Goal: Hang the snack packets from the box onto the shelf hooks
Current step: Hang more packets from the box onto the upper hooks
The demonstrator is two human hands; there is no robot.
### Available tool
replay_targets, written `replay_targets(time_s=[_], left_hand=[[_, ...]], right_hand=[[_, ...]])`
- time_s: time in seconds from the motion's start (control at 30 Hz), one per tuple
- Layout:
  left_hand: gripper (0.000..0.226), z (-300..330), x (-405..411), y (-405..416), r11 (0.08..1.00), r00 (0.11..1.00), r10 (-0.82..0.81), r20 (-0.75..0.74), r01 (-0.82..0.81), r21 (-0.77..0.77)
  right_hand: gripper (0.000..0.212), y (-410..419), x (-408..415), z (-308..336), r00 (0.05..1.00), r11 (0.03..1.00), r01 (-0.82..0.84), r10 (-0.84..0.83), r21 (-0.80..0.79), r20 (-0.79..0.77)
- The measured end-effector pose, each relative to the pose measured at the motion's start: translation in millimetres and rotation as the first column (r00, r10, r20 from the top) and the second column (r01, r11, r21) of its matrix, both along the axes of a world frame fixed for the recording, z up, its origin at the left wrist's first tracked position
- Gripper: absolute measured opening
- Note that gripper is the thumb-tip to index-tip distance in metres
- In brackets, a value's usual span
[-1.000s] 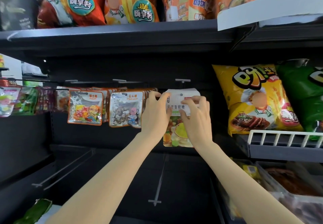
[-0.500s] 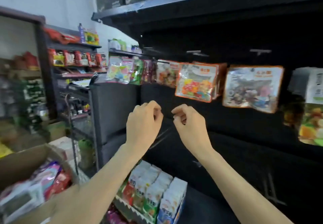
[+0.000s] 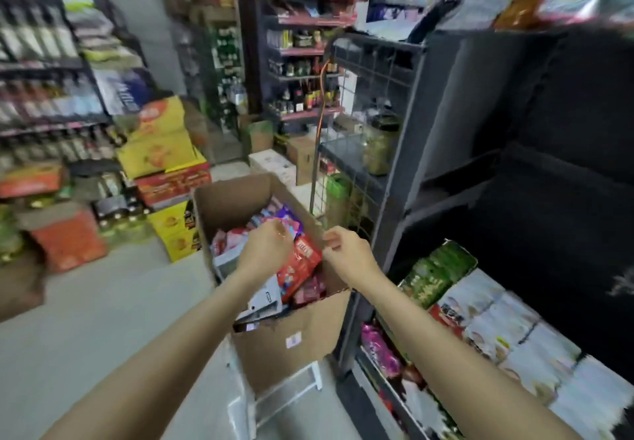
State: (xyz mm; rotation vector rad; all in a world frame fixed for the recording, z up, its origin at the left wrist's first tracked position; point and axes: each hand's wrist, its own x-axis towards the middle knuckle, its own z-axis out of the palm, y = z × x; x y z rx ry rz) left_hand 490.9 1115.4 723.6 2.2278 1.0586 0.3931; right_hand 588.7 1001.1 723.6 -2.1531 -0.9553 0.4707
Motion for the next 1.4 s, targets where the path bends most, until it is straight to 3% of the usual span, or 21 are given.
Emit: replay_targets(time_s=[0.1, 0.3, 0.4, 0.5, 0.6, 0.77, 0.87, 0.9, 0.97, 1.1, 1.2, 1.27, 1.3, 1.4], left_hand=[[0.015, -40.1, 5.5, 50.8, 0.999, 0.978, 0.004, -0.208, -0.011, -0.033], [0.032, -108.6, 29.1, 116.9, 0.99, 0.895, -0.016, -0.446, -0.047, -0.13], [0.039, -124.5, 33.7, 136.0, 0.984, 0.862, -0.036, -0.505, -0.058, -0.169], [0.047, -136.5, 32.7, 147.2, 0.969, 0.854, -0.061, -0.516, -0.073, -0.235], [0.056, -148.7, 30.7, 153.2, 0.96, 0.852, -0.096, -0.515, -0.058, -0.276], [0.056, -141.6, 28.5, 159.4, 0.936, 0.883, -0.247, -0.4, 0.111, -0.334], [0.109, -126.5, 17.7, 153.9, 0.882, 0.777, -0.43, -0.458, 0.254, -0.397], [0.12, -122.1, 13.0, 151.7, 0.89, 0.734, -0.447, -0.51, 0.31, -0.334], [0.119, -111.9, 4.7, 149.2, 0.897, 0.722, -0.416, -0.553, 0.427, -0.118], [0.059, -85.2, -5.7, 143.6, 0.889, 0.872, -0.346, -0.346, 0.422, 0.176], [0.038, -48.2, -12.6, 123.2, 0.834, 0.935, -0.214, -0.284, 0.326, 0.445], [0.034, -20.3, -20.2, 105.0, 0.809, 0.956, -0.208, -0.208, 0.288, 0.512], [0.032, -5.7, -24.7, 94.4, 0.798, 0.961, -0.227, -0.159, 0.277, 0.535], [0.026, 35.1, -38.2, 59.5, 0.77, 0.961, -0.273, -0.037, 0.242, 0.591]], right_hand=[[0.032, 61.8, 13.6, -38.1, 0.995, 0.991, -0.085, 0.078, -0.107, -0.062], [0.039, 156.9, 38.6, -114.7, 0.963, 0.917, -0.222, 0.152, -0.332, -0.225], [0.019, 184.0, 40.5, -142.7, 0.949, 0.877, -0.276, 0.183, -0.393, -0.258], [0.034, 201.0, 38.4, -170.0, 0.941, 0.87, -0.299, 0.201, -0.391, -0.273], [0.03, 210.7, 34.7, -181.1, 0.932, 0.862, -0.336, 0.244, -0.381, -0.269], [0.032, 215.7, 41.3, -172.1, 0.866, 0.93, -0.281, 0.138, -0.239, -0.48], [0.026, 215.6, 53.4, -150.5, 0.853, 0.968, -0.212, 0.117, -0.133, -0.509], [0.022, 214.8, 56.0, -142.1, 0.83, 0.979, -0.172, 0.086, -0.106, -0.551], [0.021, 208.9, 57.9, -120.7, 0.763, 0.996, -0.073, 0.025, -0.048, -0.646], [0.021, 180.7, 54.7, -78.7, 0.628, 0.994, 0.077, 0.01, 0.075, -0.778], [0.016, 148.4, 43.6, -49.4, 0.541, 0.972, 0.197, 0.001, 0.128, -0.841], [0.026, 120.1, 32.1, -25.0, 0.611, 0.979, 0.173, -0.024, 0.105, -0.792], [0.037, 103.3, 26.9, -12.3, 0.692, 0.989, 0.137, -0.058, 0.052, -0.719], [0.068, 43.9, 14.4, 23.4, 0.942, 0.982, 0.094, -0.141, -0.164, -0.303]])
